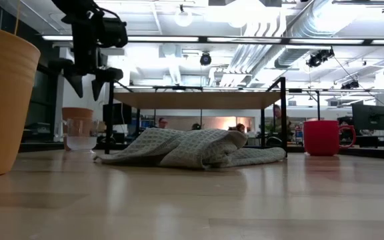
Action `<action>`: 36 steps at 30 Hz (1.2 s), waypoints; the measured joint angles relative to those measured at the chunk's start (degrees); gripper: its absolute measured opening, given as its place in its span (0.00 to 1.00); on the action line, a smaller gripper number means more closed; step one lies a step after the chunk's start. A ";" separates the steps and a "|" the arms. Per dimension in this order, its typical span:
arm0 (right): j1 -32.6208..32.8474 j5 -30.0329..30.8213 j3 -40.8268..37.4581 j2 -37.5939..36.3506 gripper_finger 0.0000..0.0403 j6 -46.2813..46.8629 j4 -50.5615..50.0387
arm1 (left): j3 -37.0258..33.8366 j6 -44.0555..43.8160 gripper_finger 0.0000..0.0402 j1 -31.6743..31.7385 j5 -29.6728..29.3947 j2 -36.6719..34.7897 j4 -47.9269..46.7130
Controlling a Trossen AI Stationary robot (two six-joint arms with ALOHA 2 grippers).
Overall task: Stack small to large cups/mugs on shelf
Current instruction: Put the orange cup on the shelf
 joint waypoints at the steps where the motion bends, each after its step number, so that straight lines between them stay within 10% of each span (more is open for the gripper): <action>1: 0.00 0.00 0.00 0.00 0.00 0.01 0.00 | 0.00 -0.53 0.50 0.00 -0.04 0.06 0.28; 36: 0.02 -0.24 0.00 0.00 0.00 -0.85 0.01 | 0.02 -9.51 0.40 2.29 2.97 6.73 1.47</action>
